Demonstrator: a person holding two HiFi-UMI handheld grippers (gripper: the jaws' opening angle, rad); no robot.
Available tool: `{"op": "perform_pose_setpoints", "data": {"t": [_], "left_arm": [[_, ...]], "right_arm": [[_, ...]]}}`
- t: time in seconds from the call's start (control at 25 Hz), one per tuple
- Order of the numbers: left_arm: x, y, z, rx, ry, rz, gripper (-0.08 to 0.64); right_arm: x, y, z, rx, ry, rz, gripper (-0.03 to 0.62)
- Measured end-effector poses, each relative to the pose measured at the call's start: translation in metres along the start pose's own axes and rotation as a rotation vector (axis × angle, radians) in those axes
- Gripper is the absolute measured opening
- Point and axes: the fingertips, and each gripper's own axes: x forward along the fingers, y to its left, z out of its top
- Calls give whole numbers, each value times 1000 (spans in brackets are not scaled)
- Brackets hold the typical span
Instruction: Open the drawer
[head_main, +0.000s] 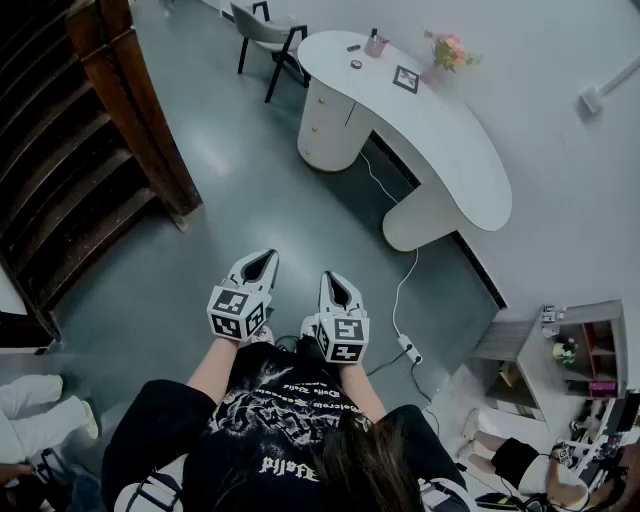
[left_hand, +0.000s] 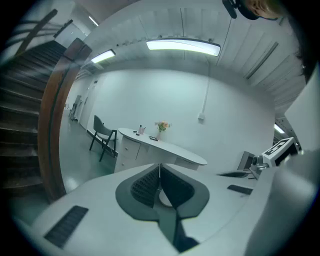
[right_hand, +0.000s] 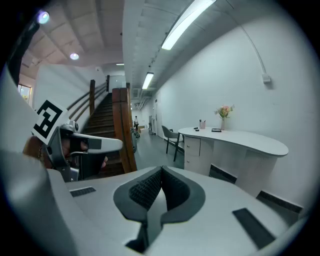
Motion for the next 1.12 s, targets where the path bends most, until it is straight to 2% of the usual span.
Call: {"op": "perform_pose_setpoints", "data": {"t": [0.12, 0.36, 0.56, 0.76, 0.96, 1.12], "left_arm": [[-4, 2, 2, 27, -9, -6, 28], [-11, 4, 11, 105, -36, -44, 28], [-11, 11, 12, 93, -45, -48, 28], [3, 8, 12, 121, -26, -55, 28], [35, 17, 4, 93, -4, -15, 28], [69, 23, 2, 86, 20, 5, 28]], "right_arm": [[2, 4, 1, -3, -3, -19, 25], [1, 0, 7, 66, -68, -109, 25], [8, -3, 9, 81, -73, -127, 25], [20, -20, 15, 117, -88, -135, 25], [53, -48, 7, 129, -58, -139, 25], [86, -70, 14, 127, -53, -92, 25]]}}
